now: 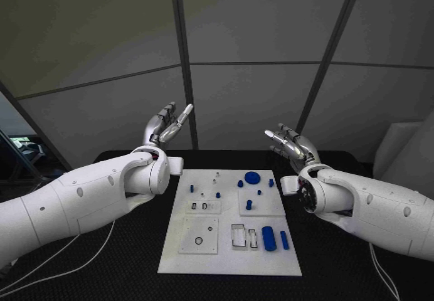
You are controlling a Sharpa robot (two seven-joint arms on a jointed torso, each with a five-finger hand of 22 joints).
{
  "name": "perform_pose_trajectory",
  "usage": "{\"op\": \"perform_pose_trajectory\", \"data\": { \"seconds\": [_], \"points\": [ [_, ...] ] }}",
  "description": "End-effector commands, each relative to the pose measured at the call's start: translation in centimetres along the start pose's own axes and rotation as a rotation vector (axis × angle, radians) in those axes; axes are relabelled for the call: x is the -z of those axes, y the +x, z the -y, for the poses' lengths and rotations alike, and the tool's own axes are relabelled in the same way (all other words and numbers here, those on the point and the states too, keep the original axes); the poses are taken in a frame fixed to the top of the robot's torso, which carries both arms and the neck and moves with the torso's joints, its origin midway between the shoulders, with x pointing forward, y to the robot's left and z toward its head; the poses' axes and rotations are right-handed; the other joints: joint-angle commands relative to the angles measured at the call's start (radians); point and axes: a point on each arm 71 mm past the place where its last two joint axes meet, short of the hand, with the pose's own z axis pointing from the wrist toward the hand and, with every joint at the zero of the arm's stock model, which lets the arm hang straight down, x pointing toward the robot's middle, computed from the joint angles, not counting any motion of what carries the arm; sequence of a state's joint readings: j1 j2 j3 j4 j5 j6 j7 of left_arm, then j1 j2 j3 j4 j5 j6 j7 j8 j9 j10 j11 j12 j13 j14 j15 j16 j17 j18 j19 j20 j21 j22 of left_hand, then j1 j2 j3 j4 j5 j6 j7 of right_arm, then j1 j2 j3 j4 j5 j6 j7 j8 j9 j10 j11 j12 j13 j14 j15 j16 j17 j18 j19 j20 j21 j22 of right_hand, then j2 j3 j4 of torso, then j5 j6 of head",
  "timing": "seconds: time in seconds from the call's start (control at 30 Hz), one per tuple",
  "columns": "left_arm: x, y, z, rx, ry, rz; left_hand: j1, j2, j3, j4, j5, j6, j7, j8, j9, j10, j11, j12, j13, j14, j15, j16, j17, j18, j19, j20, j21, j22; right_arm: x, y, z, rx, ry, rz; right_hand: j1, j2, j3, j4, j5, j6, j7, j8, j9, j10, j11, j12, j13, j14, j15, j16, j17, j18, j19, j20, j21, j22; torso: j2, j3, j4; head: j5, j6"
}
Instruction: Assemble the parts on the task board
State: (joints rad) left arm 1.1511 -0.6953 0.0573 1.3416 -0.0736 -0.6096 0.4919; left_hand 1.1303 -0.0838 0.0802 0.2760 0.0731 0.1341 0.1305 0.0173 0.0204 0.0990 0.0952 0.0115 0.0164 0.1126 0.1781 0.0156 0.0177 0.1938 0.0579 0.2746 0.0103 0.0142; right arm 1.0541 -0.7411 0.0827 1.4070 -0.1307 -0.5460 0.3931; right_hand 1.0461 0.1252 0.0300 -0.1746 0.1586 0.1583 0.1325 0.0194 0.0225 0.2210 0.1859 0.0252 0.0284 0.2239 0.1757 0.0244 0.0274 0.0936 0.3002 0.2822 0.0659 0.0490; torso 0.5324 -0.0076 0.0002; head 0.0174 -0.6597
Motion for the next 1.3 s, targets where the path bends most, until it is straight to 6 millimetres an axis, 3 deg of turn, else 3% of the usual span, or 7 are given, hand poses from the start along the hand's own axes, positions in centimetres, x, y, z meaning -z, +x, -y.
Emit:
{"op": "perform_pose_trajectory", "data": {
  "seconds": [0.03,0.17,0.23,0.27,0.47,0.93,1.3],
  "points": [
    [-0.1,0.6,0.3,-0.006,0.038,-0.092,0.054,0.008,0.008,0.015,0.005,0.029,0.025,0.008,0.004,0.033,0.026,0.011,0.005,0.027,0.025,0.009,0.006,-0.034,0.017,0.018,0.013,0.006,-0.4,0.9,0.0,0.039,0.025,-0.179,0.151,0.011,0.033,-0.064,0.02,0.18,0.13,0.038,0.023,0.243,0.049,0.046,0.023,0.288,0.037,0.057,0.027,0.036,0.187,0.01,0.072,0.032,0.0,-0.0002,0.0004,0.0,0.0],
    [-0.1,0.6,0.3,-0.006,0.038,-0.092,0.082,0.021,0.013,0.006,0.003,0.133,0.064,0.03,0.018,0.152,0.068,0.034,0.02,0.191,0.057,0.047,0.027,-0.058,0.112,0.019,0.054,0.029,-0.7,0.7,0.0,0.05,0.03,-0.206,0.217,0.01,0.065,-0.102,0.039,0.429,0.124,0.094,0.05,0.596,0.037,0.12,0.048,0.598,0.022,0.124,0.046,0.07,0.392,0.007,0.157,0.065,0.0,-0.0002,0.0004,0.0,0.0],
    [-0.1,0.6,0.3,-0.006,0.038,-0.092,0.109,0.026,0.014,-0.005,0.001,0.248,0.085,0.058,0.032,0.299,0.099,0.067,0.035,0.389,0.065,0.101,0.05,-0.067,0.331,0.021,0.152,0.08,-0.8,0.7,-0.1,0.052,0.031,-0.209,0.233,0.009,0.084,-0.108,0.048,0.581,0.108,0.119,0.06,0.676,0.013,0.129,0.041,0.685,-0.003,0.14,0.044,0.089,0.457,0.002,0.193,0.076,0.0,-0.0002,0.0004,0.0,0.0],
    [0.2,-1.7,0.4,-0.013,0.024,-0.091,0.126,0.028,0.014,-0.016,0.001,0.324,0.093,0.077,0.041,0.408,0.112,0.094,0.045,0.548,0.043,0.147,0.07,-0.056,0.477,0.014,0.221,0.112,-1.4,-0.1,-2.1,0.5,-0.209,-0.244,0.238,0.005,0.096,-0.109,0.049,0.65,0.1,0.127,0.061,0.713,0.004,0.127,0.036,0.728,-0.015,0.145,0.044,0.09,0.485,-0.007,0.209,0.081,0.003,-0.0025,-0.0051,-0.003,-0.009],
    [0.8,-2.2,0.8,-0.024,0.027,-0.111,0.185,0.043,0.002,-0.072,-0.001,0.665,0.094,0.155,0.071,0.764,0.104,0.176,0.066,0.801,-0.016,0.213,0.109,-0.01,0.706,-0.002,0.333,0.149,-2.0,0.0,-3.5,0.697,-0.272,-0.292,0.237,-0.023,0.157,-0.113,0.049,0.759,0.071,0.12,0.049,0.838,-0.031,0.104,0.033,0.874,-0.063,0.155,0.053,0.091,0.586,-0.06,0.287,0.112,0.015,-0.0009,-0.0084,-0.004,-0.004],
    [3.1,-2.2,2.2,-0.025,0.024,-0.173,0.229,0.063,-0.035,-0.139,-0.001,0.795,0.07,0.143,0.064,0.922,0.059,0.142,0.066,0.973,-0.071,0.232,0.201,-0.01,0.869,-0.058,0.418,0.177,-2.9,1.4,-5.7,1.141,-0.274,-0.393,0.213,-0.1,0.241,-0.099,0.05,0.876,0.03,0.08,0.045,0.995,-0.092,0.039,0.036,1.199,-0.159,0.243,0.162,0.088,0.716,-0.161,0.607,0.297,0.073,0.0006,-0.0009,-0.01,0.017],
    [5.6,-0.8,3.9,-0.017,0.04,-0.255,0.236,0.065,-0.047,-0.157,-0.002,0.812,0.069,0.125,0.062,0.937,0.056,0.119,0.065,0.994,-0.08,0.238,0.236,-0.011,0.919,-0.072,0.459,0.195,-3.4,2.5,-6.5,1.389,-0.254,-0.413,0.172,-0.152,0.317,-0.067,0.042,0.897,0.008,0.048,0.045,0.986,-0.108,0.036,0.035,1.276,-0.184,0.424,0.33,0.089,0.738,-0.185,0.786,0.409,0.141,-0.0107,0.0138,-0.027,0.042]
  ]
}}
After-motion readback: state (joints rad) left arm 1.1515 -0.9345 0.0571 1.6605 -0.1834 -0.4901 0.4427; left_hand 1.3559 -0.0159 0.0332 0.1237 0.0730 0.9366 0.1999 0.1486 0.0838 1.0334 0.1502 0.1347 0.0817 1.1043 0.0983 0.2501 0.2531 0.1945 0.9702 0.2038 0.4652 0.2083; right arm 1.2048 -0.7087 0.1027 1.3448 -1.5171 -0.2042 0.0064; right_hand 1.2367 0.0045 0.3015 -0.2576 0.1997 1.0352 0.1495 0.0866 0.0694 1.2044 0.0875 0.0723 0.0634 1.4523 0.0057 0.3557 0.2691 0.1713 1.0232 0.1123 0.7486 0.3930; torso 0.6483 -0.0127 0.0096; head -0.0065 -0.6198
